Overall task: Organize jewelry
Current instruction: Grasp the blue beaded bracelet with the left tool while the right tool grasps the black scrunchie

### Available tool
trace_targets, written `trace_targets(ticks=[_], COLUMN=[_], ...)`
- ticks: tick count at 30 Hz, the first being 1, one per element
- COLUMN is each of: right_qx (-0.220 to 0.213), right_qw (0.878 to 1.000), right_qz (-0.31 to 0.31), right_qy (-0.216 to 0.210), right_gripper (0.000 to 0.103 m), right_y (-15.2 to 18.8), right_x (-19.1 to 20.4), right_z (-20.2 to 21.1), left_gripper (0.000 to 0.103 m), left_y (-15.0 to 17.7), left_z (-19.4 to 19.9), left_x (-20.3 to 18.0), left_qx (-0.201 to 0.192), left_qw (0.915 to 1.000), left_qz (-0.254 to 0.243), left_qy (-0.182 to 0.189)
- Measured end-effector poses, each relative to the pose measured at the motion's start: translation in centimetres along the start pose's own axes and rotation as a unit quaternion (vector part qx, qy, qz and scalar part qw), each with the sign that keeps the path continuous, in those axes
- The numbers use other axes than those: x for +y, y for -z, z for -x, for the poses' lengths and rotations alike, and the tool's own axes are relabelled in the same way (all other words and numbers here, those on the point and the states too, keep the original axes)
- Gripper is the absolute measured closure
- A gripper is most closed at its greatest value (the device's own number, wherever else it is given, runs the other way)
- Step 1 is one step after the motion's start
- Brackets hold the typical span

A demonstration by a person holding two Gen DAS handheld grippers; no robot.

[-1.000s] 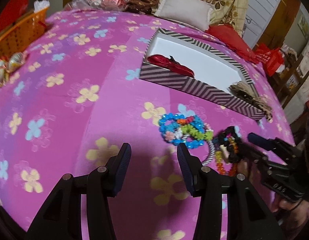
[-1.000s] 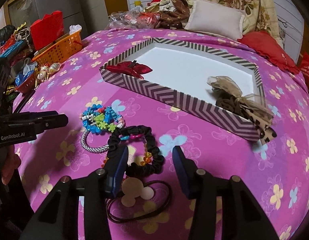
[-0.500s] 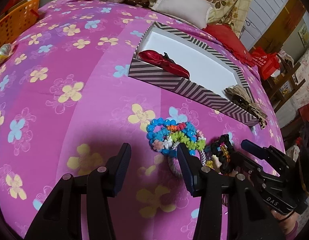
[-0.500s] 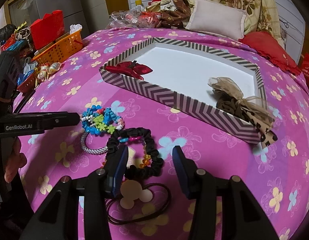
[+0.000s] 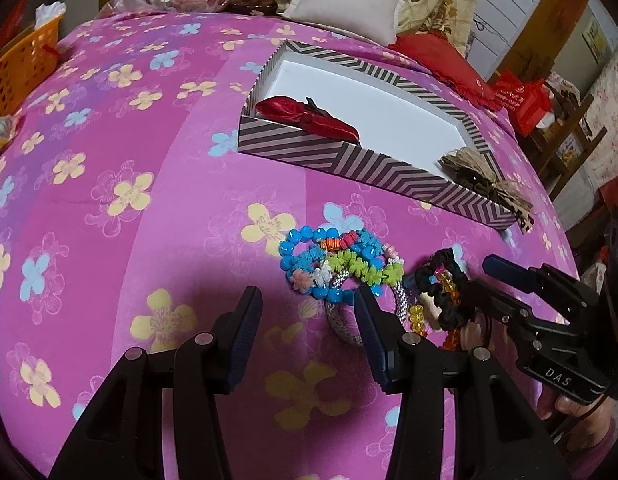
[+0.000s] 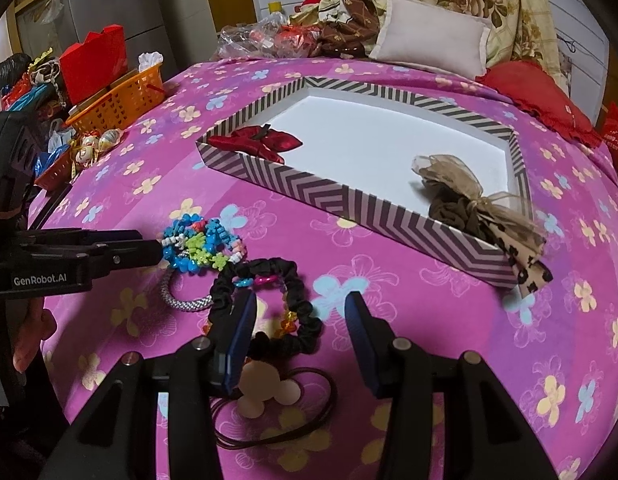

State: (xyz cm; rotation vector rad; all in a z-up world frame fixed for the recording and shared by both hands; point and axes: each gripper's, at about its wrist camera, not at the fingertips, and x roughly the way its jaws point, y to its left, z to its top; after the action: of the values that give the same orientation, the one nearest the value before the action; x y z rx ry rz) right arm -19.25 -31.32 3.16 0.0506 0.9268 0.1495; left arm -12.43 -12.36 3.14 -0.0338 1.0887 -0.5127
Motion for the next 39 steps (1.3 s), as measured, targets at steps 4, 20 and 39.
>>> trace_targets(ticks=[4, 20, 39], right_qx=[0.0, 0.009, -0.014], right_qw=[1.0, 1.0, 1.0], right_qz=[0.001, 0.006, 0.017], right_qy=[0.0, -0.005, -0.009], right_gripper=[0.055, 0.055, 0.096], right_y=[0.0, 0.0, -0.2], right_x=[0.0, 0.1, 0.8], right_z=[-0.1, -0.9, 0.2], left_gripper=[0.081, 0.102, 0.103], left_y=[-0.2, -1.5, -1.9], left_z=[-0.1, -1.5, 0.9], left_x=[0.2, -1.9, -1.1], left_qx=[0.001, -0.002, -0.026], left_qw=[1.0, 0.9979, 0.9983], left_qz=[0.001, -0.056, -0.042], left_qy=[-0.003, -0.031, 0.03])
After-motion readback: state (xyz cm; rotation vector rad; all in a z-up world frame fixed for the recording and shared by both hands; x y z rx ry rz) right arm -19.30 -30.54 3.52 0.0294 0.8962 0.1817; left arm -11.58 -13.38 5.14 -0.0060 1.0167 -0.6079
